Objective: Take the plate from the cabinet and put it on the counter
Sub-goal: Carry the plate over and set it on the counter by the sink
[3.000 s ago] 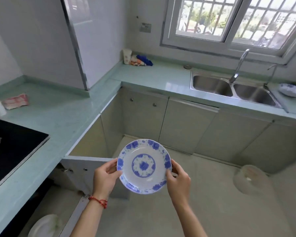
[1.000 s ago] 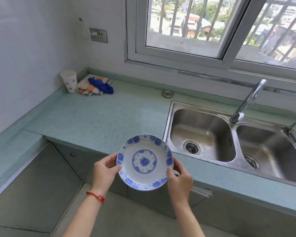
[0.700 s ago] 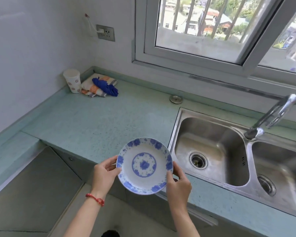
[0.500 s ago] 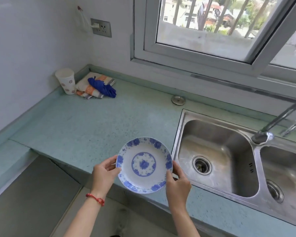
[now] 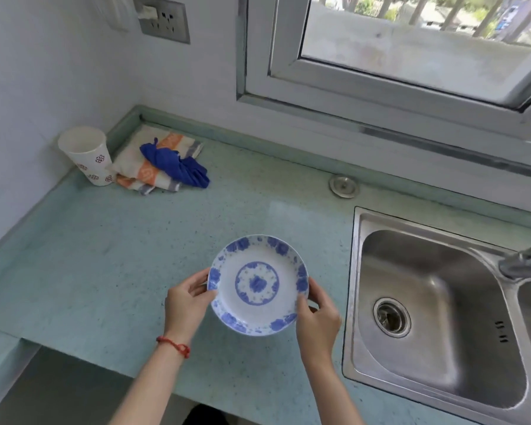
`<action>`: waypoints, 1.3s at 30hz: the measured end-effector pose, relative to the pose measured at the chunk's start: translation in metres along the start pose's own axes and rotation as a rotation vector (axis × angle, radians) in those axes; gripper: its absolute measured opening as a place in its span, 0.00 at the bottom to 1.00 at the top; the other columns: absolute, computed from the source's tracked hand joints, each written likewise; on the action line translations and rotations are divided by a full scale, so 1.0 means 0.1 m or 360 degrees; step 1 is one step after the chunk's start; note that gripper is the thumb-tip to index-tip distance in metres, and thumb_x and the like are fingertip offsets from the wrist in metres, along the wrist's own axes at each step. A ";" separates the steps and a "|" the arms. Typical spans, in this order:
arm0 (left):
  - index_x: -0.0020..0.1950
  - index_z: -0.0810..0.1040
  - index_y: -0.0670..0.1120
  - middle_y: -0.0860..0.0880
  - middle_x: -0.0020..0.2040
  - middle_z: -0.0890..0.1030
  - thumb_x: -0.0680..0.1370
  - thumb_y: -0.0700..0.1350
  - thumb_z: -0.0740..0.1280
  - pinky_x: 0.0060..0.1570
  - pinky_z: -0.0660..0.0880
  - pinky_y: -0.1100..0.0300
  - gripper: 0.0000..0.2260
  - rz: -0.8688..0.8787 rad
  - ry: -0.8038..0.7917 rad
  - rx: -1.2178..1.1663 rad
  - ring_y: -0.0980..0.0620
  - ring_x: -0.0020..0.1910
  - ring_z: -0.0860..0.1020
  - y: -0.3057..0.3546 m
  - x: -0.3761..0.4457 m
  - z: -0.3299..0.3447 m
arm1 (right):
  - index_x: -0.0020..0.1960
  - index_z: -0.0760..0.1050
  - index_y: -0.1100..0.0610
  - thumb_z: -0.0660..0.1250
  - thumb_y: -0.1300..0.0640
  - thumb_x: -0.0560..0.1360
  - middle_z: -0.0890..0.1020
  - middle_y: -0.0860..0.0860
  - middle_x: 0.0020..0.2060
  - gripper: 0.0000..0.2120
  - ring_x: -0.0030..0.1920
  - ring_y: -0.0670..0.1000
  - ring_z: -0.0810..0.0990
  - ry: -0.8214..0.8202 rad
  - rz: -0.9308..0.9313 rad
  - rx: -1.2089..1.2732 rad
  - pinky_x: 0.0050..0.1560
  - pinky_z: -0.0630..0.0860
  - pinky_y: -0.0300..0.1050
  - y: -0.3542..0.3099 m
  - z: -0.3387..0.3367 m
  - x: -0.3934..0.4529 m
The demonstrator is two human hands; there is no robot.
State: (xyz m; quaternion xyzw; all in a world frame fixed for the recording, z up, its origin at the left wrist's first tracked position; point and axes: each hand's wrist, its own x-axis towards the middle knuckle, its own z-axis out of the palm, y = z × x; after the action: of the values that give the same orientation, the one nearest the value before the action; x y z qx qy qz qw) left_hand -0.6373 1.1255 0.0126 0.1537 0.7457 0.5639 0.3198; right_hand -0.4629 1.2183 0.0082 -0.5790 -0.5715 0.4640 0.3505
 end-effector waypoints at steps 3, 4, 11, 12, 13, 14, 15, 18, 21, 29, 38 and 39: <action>0.56 0.78 0.38 0.47 0.49 0.80 0.68 0.26 0.67 0.39 0.77 0.73 0.19 -0.0038 0.0013 0.0003 0.69 0.37 0.79 -0.01 0.21 0.00 | 0.61 0.74 0.62 0.65 0.65 0.74 0.81 0.53 0.53 0.15 0.37 0.26 0.75 -0.0004 0.0008 -0.0007 0.32 0.71 0.22 0.00 0.15 0.13; 0.57 0.77 0.38 0.47 0.50 0.80 0.68 0.26 0.67 0.39 0.77 0.73 0.19 -0.0052 0.0027 -0.0003 0.68 0.37 0.80 -0.01 0.26 0.00 | 0.61 0.74 0.62 0.65 0.65 0.74 0.81 0.53 0.53 0.16 0.38 0.26 0.75 -0.0004 0.0017 -0.0017 0.33 0.72 0.22 0.01 0.19 0.18; 0.58 0.77 0.39 0.45 0.52 0.80 0.69 0.27 0.67 0.53 0.75 0.55 0.19 -0.0113 0.0077 0.0015 0.57 0.45 0.80 -0.01 0.57 0.06 | 0.61 0.74 0.61 0.66 0.64 0.74 0.80 0.54 0.54 0.16 0.39 0.28 0.76 -0.0010 0.0043 -0.0093 0.36 0.71 0.20 0.04 0.46 0.45; 0.58 0.77 0.39 0.45 0.52 0.80 0.69 0.27 0.67 0.53 0.75 0.55 0.19 -0.0124 0.0084 0.0020 0.52 0.47 0.80 -0.02 0.61 0.06 | 0.61 0.74 0.61 0.66 0.64 0.74 0.81 0.54 0.55 0.16 0.40 0.30 0.76 -0.0010 0.0048 -0.0111 0.37 0.72 0.21 0.04 0.49 0.48; 0.58 0.77 0.39 0.45 0.53 0.80 0.69 0.27 0.67 0.53 0.74 0.55 0.19 -0.0134 0.0090 0.0025 0.49 0.49 0.80 -0.04 0.64 0.07 | 0.61 0.74 0.61 0.66 0.64 0.74 0.81 0.54 0.55 0.16 0.42 0.31 0.76 -0.0010 0.0056 -0.0125 0.38 0.72 0.21 0.05 0.52 0.50; 0.59 0.76 0.39 0.45 0.53 0.80 0.69 0.28 0.67 0.53 0.74 0.55 0.19 -0.0142 0.0096 0.0031 0.48 0.50 0.79 -0.05 0.66 0.07 | 0.61 0.74 0.60 0.66 0.64 0.74 0.81 0.54 0.56 0.16 0.43 0.33 0.75 -0.0010 0.0063 -0.0134 0.39 0.73 0.22 0.06 0.54 0.52; 0.59 0.76 0.38 0.45 0.53 0.80 0.69 0.28 0.67 0.53 0.74 0.55 0.19 -0.0145 0.0098 0.0038 0.48 0.50 0.79 -0.06 0.68 0.07 | 0.61 0.74 0.60 0.66 0.63 0.74 0.81 0.54 0.56 0.16 0.44 0.34 0.76 -0.0011 0.0064 -0.0142 0.40 0.73 0.22 0.07 0.56 0.54; 0.59 0.76 0.38 0.45 0.54 0.80 0.69 0.28 0.67 0.53 0.74 0.56 0.19 -0.0149 0.0100 0.0054 0.47 0.50 0.79 -0.08 0.74 0.09 | 0.61 0.74 0.60 0.66 0.64 0.74 0.81 0.55 0.56 0.16 0.46 0.40 0.78 -0.0018 0.0060 -0.0162 0.42 0.74 0.23 0.10 0.60 0.58; 0.59 0.76 0.38 0.46 0.53 0.80 0.69 0.28 0.67 0.52 0.75 0.58 0.19 -0.0164 0.0099 0.0065 0.48 0.50 0.79 -0.10 0.78 0.11 | 0.62 0.74 0.60 0.66 0.63 0.74 0.81 0.55 0.56 0.16 0.45 0.35 0.75 -0.0031 0.0057 -0.0189 0.41 0.74 0.22 0.12 0.64 0.62; 0.59 0.76 0.39 0.49 0.52 0.78 0.69 0.26 0.65 0.36 0.75 0.76 0.20 -0.0184 0.0118 0.0012 0.50 0.49 0.78 -0.08 0.83 0.14 | 0.62 0.73 0.60 0.65 0.63 0.74 0.80 0.54 0.57 0.16 0.45 0.33 0.75 -0.0036 0.0081 -0.0197 0.42 0.73 0.21 0.15 0.69 0.69; 0.59 0.76 0.39 0.49 0.53 0.78 0.70 0.26 0.66 0.37 0.76 0.75 0.20 -0.0167 0.0127 0.0003 0.50 0.49 0.78 -0.09 0.86 0.14 | 0.63 0.72 0.60 0.65 0.64 0.74 0.80 0.55 0.58 0.17 0.45 0.46 0.78 -0.0050 0.0132 -0.0170 0.40 0.74 0.25 0.13 0.74 0.71; 0.59 0.76 0.39 0.49 0.53 0.78 0.70 0.26 0.66 0.37 0.76 0.76 0.19 -0.0159 0.0128 0.0005 0.50 0.49 0.78 -0.09 0.87 0.15 | 0.63 0.72 0.59 0.65 0.64 0.74 0.80 0.55 0.58 0.17 0.46 0.47 0.78 -0.0054 0.0132 -0.0168 0.43 0.75 0.29 0.13 0.74 0.71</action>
State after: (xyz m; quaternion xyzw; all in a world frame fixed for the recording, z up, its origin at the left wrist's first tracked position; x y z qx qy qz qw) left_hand -0.6914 1.1846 -0.0244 0.0939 0.7657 0.5516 0.3171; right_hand -0.5339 1.2777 -0.0372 -0.6119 -0.5765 0.4571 0.2903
